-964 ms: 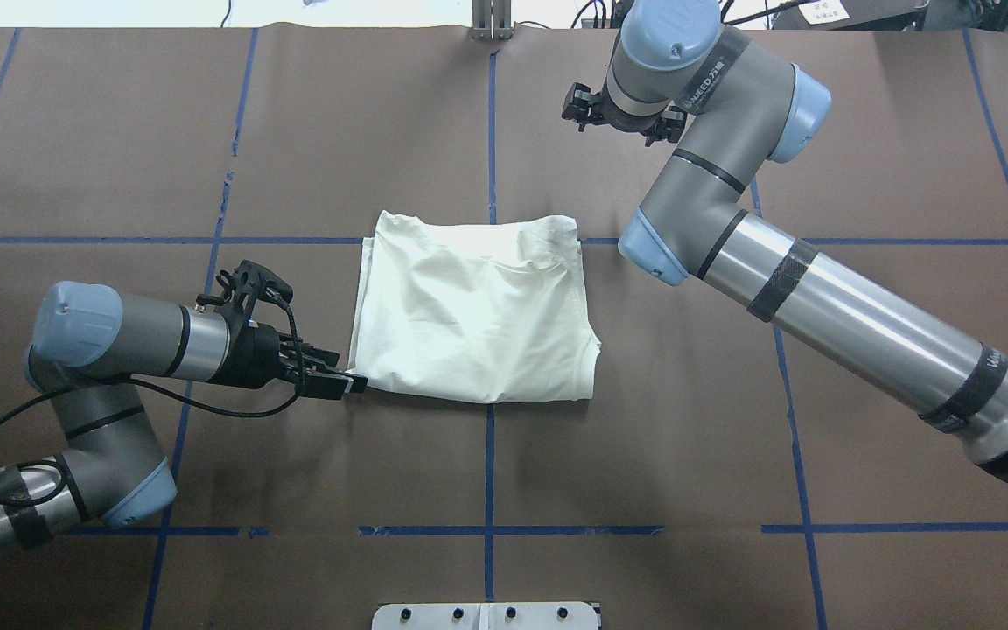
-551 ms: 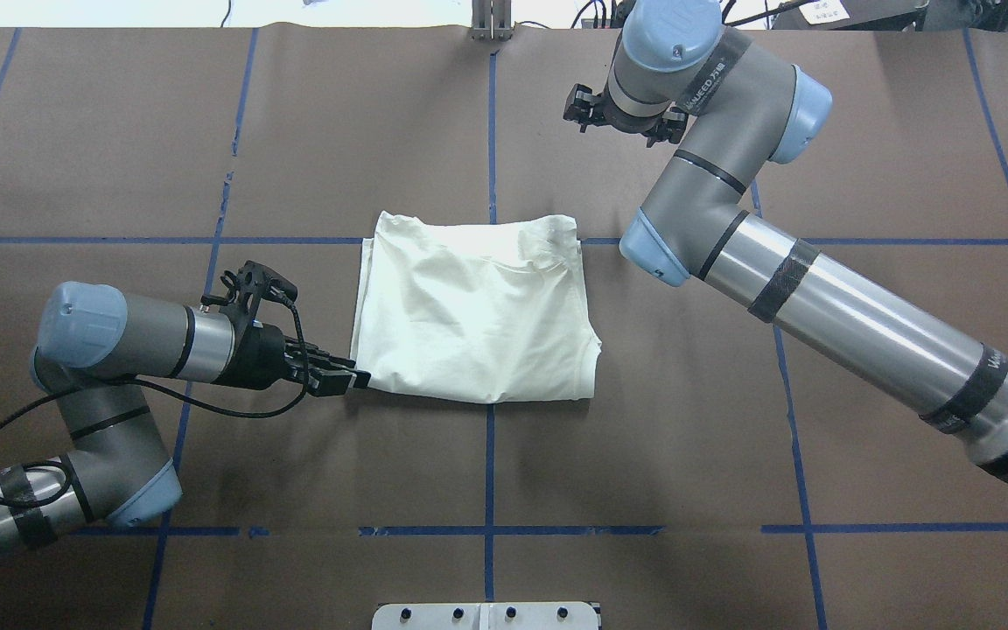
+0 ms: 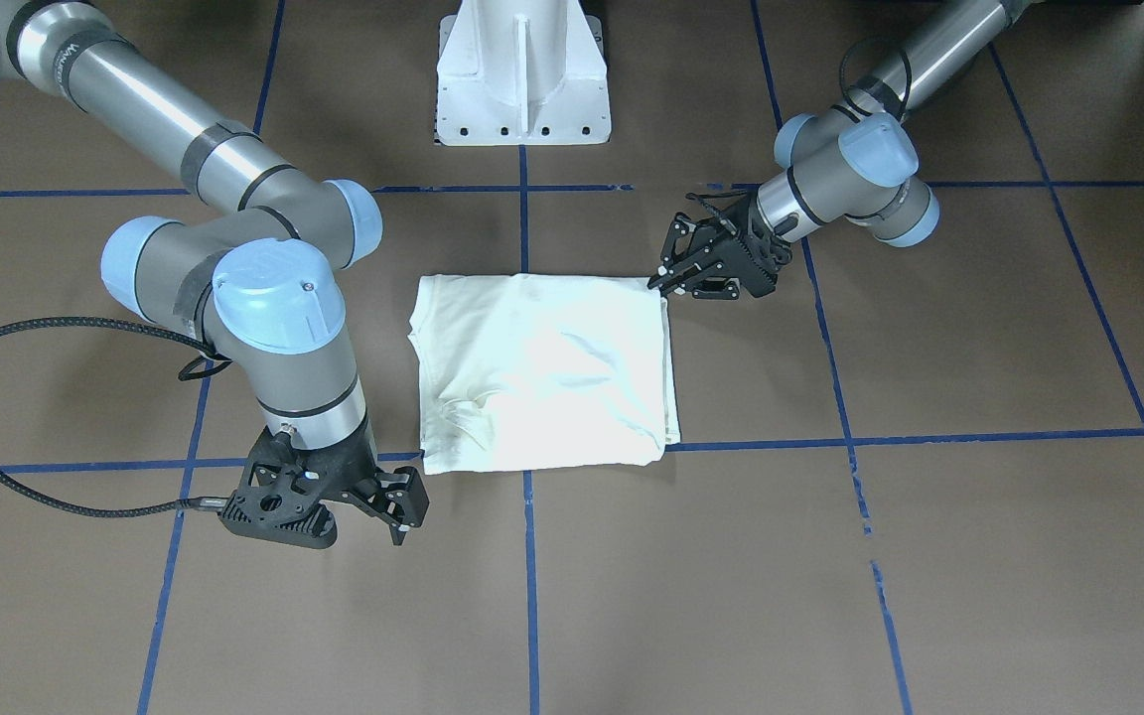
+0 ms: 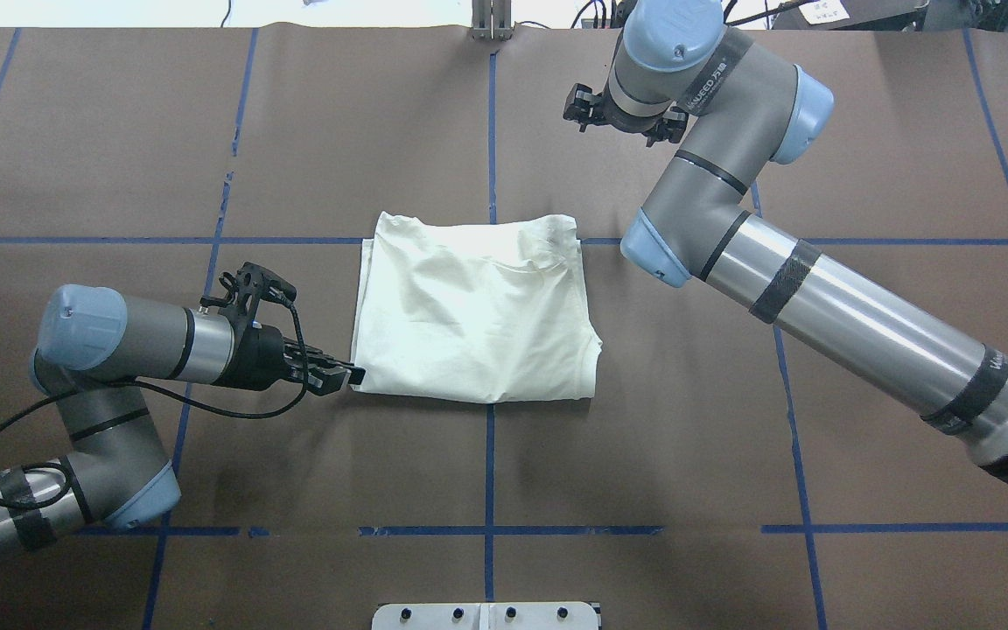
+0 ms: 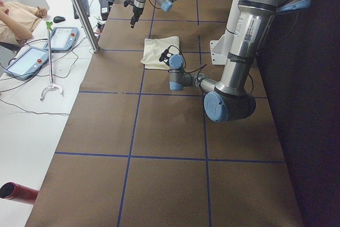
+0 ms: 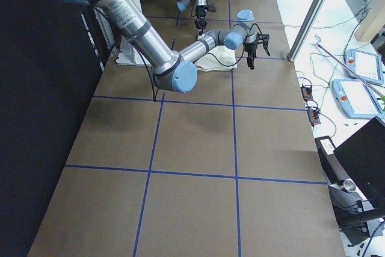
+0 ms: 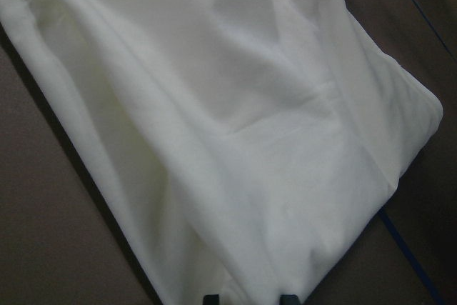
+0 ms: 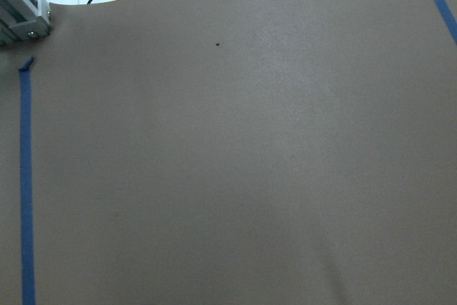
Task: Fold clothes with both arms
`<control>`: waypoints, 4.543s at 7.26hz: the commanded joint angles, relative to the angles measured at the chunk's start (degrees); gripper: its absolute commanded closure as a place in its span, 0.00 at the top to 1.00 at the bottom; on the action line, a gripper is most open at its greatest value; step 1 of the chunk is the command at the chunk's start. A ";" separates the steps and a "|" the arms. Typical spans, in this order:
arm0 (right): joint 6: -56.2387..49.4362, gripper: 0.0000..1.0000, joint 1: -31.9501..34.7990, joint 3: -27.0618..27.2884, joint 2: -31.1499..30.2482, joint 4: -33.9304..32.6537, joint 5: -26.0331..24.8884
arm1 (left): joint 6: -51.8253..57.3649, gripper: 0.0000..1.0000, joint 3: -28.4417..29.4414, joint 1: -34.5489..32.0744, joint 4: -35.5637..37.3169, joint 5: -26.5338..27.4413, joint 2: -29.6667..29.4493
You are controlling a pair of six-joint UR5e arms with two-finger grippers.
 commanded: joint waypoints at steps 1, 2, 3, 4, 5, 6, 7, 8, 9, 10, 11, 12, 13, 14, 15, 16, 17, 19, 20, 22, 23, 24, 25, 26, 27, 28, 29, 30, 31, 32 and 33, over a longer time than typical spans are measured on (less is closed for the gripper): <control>0.00 1.00 0.00 0.10 -0.04 0.00 -0.03 | -0.06 0.00 -0.17 0.06 -0.04 1.62 0.22; 0.00 1.00 0.00 0.10 -0.04 0.00 -0.03 | -0.15 0.00 -0.25 0.06 -0.04 1.63 0.22; 0.00 1.00 0.00 0.01 -0.04 0.00 -0.03 | -0.06 0.25 -0.34 0.06 -0.04 1.19 0.39; 0.00 1.00 0.00 0.10 -0.04 0.00 -0.03 | -0.41 0.67 -1.13 -0.11 0.04 1.01 0.48; 0.00 1.00 0.00 0.10 -0.04 0.00 0.06 | -0.41 0.81 -3.05 -0.46 0.91 0.49 0.48; 0.00 1.00 0.00 0.10 -0.13 0.00 0.06 | -1.46 0.83 -3.42 -2.12 1.01 -1.95 0.31; 0.09 1.00 0.00 0.10 -0.13 0.00 0.06 | -6.17 0.83 -3.85 -3.79 1.01 -4.94 -0.22; 0.00 1.00 0.00 0.10 -0.13 0.00 0.06 | -7.69 0.83 -4.03 -4.50 1.01 -5.31 -0.48; 0.00 1.00 0.00 0.10 -0.13 0.00 0.06 | -10.23 0.83 -3.95 -4.25 1.36 -5.06 -1.01; 0.00 1.00 0.00 0.10 -0.13 0.00 0.06 | -13.74 0.83 -3.60 -4.16 1.36 -4.88 -2.14; 0.09 1.00 0.00 0.10 -0.22 0.00 0.06 | -15.69 0.83 -3.42 -3.98 1.36 -4.62 -2.94; 0.00 1.00 0.09 0.10 -0.22 0.00 0.06 | -18.75 0.83 -3.33 -2.68 1.28 -1.92 -3.29; 0.00 1.00 0.00 0.19 -0.57 0.09 0.15 | -20.26 0.83 -3.24 -0.05 1.27 1.94 -3.21; -0.09 1.00 0.00 0.19 -0.66 0.09 0.15 | -20.45 0.84 -2.98 0.15 1.36 3.02 -3.12; 0.00 1.00 0.00 0.19 -0.57 0.09 0.15 | -20.45 1.00 -2.11 0.24 1.28 2.94 -3.03; 0.00 1.00 0.00 0.19 -0.57 0.09 0.15 | -20.54 1.00 -1.06 0.32 1.10 3.03 -2.86; 0.00 1.00 0.09 0.19 -0.57 0.09 0.15 | -20.45 1.00 0.52 0.67 0.84 3.03 -2.94; 0.00 1.00 0.00 0.19 -0.57 0.09 0.15 | -20.45 1.00 1.24 1.38 0.66 3.03 -3.12; 0.00 1.00 0.00 0.19 -0.57 0.09 0.15 | -20.97 1.00 1.15 1.64 0.57 3.03 -3.12; 0.17 1.00 0.00 0.71 -0.40 0.00 0.32 | -21.42 1.00 -1.20 1.47 1.18 2.42 -2.95; 0.96 1.00 -0.09 2.11 -0.14 -0.17 0.41 | -21.07 1.00 -2.44 -1.67 1.88 1.20 -2.60; 1.58 1.00 -0.52 2.12 0.30 -0.18 0.41 | -19.76 1.00 -2.54 -8.14 5.11 -5.60 -2.68; 3.58 1.00 -2.44 2.12 0.74 -0.44 0.06 | -14.27 1.00 -2.37 -14.81 5.49 -11.67 -2.51; 6.74 1.00 -5.16 2.64 1.27 -0.53 -1.68 | -8.21 1.00 -1.93 -18.88 5.49 -15.74 -1.11; 11.03 0.99 -8.58 2.74 1.71 -0.53 -6.14 | -3.80 1.00 -1.58 -21.71 6.10 -17.34 0.21; 14.12 0.74 -10.96 2.83 1.97 -0.70 -8.18 | -2.88 1.00 -1.31 -22.61 6.46 -17.62 0.22; 14.41 0.64 -13.16 2.74 1.89 -0.88 -10.81 | -2.87 1.00 -1.14 -22.53 6.46 -17.62 0.22; 15.54 0.58 -15.10 2.48 1.63 -0.97 -14.76 | -2.87 1.00 -0.96 -22.35 6.37 -17.62 0.31; 15.99 0.51 -15.55 3.17 1.36 -2.01 -15.06 | -2.87 1.00 -0.70 -22.35 6.29 -17.54 0.39; 17.56 0.50 -16.08 4.22 1.62 -3.50 -15.15 | -2.79 1.00 -0.69 -22.35 6.37 -17.36 0.39; 19.06 0.51 -16.61 4.84 1.45 -3.60 -15.58 | -2.79 1.00 -0.09 -22.26 6.20 -17.27 0.31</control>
